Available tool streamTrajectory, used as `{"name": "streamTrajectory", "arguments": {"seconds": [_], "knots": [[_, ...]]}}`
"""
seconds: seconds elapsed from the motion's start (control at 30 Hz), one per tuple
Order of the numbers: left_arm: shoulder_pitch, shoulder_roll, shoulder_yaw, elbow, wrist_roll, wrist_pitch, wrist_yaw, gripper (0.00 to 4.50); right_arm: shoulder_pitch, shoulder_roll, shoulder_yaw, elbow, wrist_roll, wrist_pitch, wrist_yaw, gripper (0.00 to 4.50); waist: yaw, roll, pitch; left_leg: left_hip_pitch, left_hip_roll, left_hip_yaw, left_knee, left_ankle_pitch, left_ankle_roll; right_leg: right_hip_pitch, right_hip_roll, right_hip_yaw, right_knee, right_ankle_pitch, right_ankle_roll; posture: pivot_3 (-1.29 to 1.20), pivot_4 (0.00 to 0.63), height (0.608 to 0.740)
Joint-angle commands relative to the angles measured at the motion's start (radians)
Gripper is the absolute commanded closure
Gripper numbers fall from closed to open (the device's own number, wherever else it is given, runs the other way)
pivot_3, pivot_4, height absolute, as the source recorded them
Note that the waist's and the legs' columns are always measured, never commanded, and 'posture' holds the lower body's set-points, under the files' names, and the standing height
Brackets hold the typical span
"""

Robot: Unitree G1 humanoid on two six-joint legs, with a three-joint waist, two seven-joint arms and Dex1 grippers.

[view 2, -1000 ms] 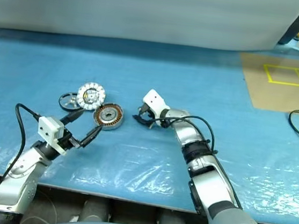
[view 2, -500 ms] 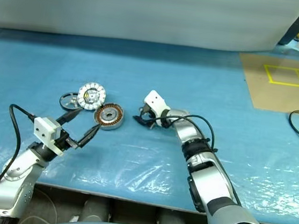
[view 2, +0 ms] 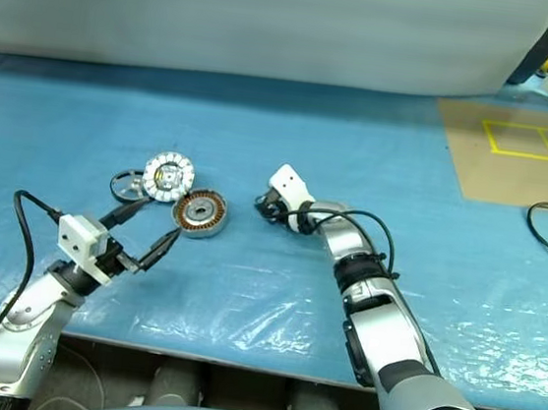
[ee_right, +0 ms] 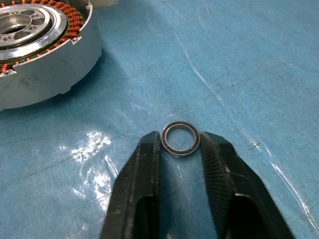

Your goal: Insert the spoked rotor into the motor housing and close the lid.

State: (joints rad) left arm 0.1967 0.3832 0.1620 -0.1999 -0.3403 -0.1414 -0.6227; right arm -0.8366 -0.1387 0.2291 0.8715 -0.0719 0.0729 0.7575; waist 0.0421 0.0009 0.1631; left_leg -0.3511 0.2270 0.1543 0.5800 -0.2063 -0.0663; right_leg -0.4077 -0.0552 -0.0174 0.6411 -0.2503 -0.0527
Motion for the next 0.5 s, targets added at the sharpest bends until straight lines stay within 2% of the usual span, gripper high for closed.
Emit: {"name": "streamTrajectory", "arguments": {"seconds": [0.03, 0.3, 0.5], "knots": [[0.004, 0.011, 0.028, -0.043, -0.01, -0.001, 0.012, 0.0, 0.006, -0.001, 0.007, 0.03, -0.018, -0.004, -0.008, 3.85, 0.0, 0.0, 0.0, 0.0, 0.0, 0.0, 0.0, 0.0, 0.0, 0.001, 0.0, 0.0, 0.0, 0.0, 0.0, 0.0, 0.15, 0.74], [0.078, 0.014, 0.081, -0.106, -0.055, 0.017, 0.024, 0.0, -0.038, 0.074, -0.069, -0.105, 0.113, -0.023, 0.09, 3.85, -0.006, 0.0, 0.001, -0.003, 0.001, 0.002, -0.001, 0.0, 0.0, -0.004, 0.001, 0.001, -0.001, 0.0, 0.0, 0.0, 0.15, 0.74], [0.146, 0.021, 0.099, -0.145, -0.066, 0.019, 0.014, 0.0, -0.068, 0.119, -0.048, -0.216, 0.147, 0.024, 0.168, 3.85, -0.002, 0.0, 0.0, -0.013, 0.003, 0.002, -0.001, 0.001, 0.001, -0.013, 0.002, -0.001, -0.001, 0.0, 0.0, 0.0, 0.15, 0.74]]}}
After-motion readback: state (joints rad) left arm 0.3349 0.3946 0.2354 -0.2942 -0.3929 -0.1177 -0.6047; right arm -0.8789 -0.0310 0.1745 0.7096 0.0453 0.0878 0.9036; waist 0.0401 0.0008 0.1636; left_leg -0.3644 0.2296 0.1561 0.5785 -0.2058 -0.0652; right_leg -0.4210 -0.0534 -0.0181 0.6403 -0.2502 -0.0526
